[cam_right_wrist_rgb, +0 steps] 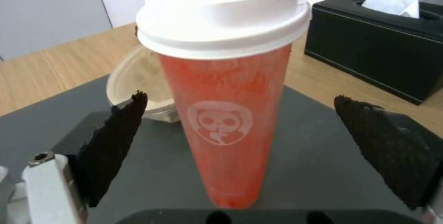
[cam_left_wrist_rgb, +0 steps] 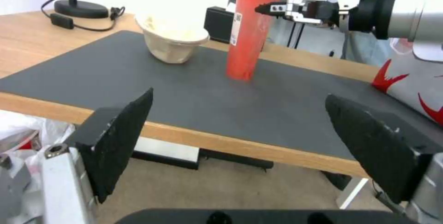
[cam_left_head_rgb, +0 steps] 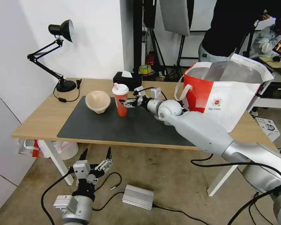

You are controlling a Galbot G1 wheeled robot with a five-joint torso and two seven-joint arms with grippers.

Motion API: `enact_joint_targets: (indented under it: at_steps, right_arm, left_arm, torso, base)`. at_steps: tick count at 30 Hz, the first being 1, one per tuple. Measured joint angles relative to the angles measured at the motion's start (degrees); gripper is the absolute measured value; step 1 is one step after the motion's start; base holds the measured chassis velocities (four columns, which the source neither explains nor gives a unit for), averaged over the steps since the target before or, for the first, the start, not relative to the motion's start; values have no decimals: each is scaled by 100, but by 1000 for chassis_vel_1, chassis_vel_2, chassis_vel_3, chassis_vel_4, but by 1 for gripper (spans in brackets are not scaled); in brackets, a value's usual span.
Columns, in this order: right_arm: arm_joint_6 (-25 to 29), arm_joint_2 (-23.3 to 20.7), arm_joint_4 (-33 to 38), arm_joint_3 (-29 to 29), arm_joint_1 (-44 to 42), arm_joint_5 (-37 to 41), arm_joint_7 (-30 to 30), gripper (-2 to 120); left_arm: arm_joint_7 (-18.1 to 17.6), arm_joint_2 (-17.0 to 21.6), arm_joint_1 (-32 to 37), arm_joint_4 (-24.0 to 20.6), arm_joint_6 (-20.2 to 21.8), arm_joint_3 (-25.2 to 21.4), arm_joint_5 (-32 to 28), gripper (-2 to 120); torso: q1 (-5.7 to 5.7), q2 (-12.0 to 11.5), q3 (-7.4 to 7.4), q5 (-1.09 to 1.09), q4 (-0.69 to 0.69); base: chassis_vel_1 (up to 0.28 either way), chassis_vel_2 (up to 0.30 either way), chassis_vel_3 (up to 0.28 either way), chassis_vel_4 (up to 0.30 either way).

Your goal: Pick up the trash from the table and place it into the takeout bag.

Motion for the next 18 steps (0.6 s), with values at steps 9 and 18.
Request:
enact_joint_targets:
  at_steps: [9, 18]
  right_arm:
    - [-11, 77, -179, -33, 86, -26, -101, 100]
    - [-13, 233, -477, -40, 121, -124, -288, 100]
  left_arm:
    - [-1, -1, 7, -1, -10, 8, 0, 100]
    - [-2, -1, -6, 30, -13, 21, 0, 100]
  torso:
    - [0, 0, 0, 0, 0]
    - [0, 0, 0, 0, 0]
  base:
    - [0, 0, 0, 0]
    - [0, 0, 0, 0]
